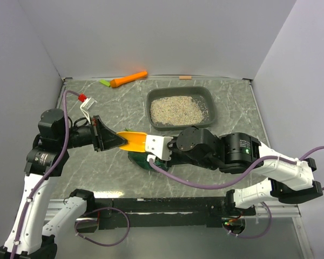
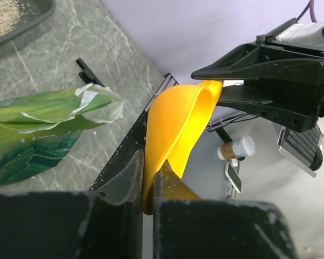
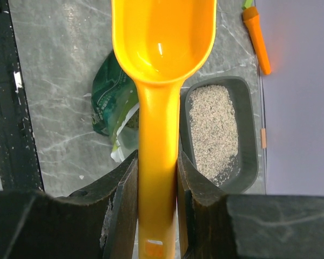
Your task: Fill the litter box with clean litter
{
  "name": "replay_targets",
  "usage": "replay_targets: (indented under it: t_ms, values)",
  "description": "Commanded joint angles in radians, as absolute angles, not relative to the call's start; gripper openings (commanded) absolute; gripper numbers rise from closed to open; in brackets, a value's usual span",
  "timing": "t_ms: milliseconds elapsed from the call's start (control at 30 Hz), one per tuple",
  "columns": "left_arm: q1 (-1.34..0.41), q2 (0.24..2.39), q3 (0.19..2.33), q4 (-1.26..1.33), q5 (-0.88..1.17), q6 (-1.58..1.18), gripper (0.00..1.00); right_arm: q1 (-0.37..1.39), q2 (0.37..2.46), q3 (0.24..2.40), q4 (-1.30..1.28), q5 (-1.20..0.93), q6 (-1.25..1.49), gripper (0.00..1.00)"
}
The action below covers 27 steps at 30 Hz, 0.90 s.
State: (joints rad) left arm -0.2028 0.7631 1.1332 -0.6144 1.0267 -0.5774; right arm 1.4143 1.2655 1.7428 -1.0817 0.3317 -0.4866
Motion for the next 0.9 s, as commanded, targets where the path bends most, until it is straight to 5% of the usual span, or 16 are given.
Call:
replay_targets:
  t_ms: [0, 100, 167, 200, 300, 633, 867]
  values:
    - [-0.207, 0.747, 1.153, -0.600, 1.000, -0.522, 0.01, 1.424, 1.214, 1.712, -0.962, 0.353, -0.469, 0.22]
    - [-0.207, 0.738, 1.172, -0.621, 0.945, -0.503, 0.01, 1.424, 1.137, 1.611, -0.810, 0.396, -0.460, 0.56]
    - [-0.207, 0.732, 1.183, -0.641, 0.898, -0.486, 0.01, 1.422, 1.083, 1.551, -0.694, 0.449, -0.442, 0.67]
    - [-0.207, 0.726, 1.184, -0.644, 0.865, -0.480, 0.01, 1.420, 1.069, 1.537, -0.658, 0.466, -0.424, 0.83]
    - [-0.207, 0.713, 1.180, -0.646, 0.778, -0.472, 0.01, 1.414, 1.057, 1.542, -0.601, 0.473, -0.375, 0.98]
    - [-0.207, 0.710, 1.178, -0.597, 0.686, -0.456, 0.01, 1.040, 1.271, 1.839, -0.638, 0.031, -0.003, 1.00]
    - [-0.206, 0.693, 1.158, -0.522, 0.732, -0.466, 0.01, 0.744, 1.206, 1.609, -0.344, -0.397, 0.187, 0.96]
